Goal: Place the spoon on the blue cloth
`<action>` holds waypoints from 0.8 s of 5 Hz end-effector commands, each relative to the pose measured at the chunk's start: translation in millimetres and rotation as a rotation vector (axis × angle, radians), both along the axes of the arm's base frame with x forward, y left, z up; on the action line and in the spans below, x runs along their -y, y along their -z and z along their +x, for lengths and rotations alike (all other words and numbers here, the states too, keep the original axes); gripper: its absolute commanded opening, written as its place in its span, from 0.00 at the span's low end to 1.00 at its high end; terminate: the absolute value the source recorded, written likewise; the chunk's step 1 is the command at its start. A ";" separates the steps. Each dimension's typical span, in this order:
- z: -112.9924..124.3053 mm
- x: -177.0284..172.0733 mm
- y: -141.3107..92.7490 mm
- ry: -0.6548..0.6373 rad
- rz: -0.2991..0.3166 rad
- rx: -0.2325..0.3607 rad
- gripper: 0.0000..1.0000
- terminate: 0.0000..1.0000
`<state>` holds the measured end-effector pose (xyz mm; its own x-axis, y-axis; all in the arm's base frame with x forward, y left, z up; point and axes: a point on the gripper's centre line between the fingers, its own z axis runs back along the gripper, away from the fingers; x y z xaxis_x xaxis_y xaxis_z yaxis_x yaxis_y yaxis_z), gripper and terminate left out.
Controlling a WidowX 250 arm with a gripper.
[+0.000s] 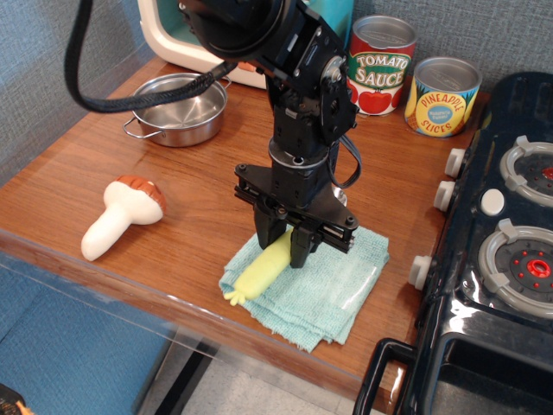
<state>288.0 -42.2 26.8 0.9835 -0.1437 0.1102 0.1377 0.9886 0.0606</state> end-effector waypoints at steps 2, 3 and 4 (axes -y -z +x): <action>10.5 -22.5 -43.2 -0.051 -0.049 0.074 1.00 0.00; 10.5 -22.5 -43.2 -0.051 -0.049 0.074 1.00 0.00; 10.5 -22.5 -43.2 -0.051 -0.049 0.074 1.00 1.00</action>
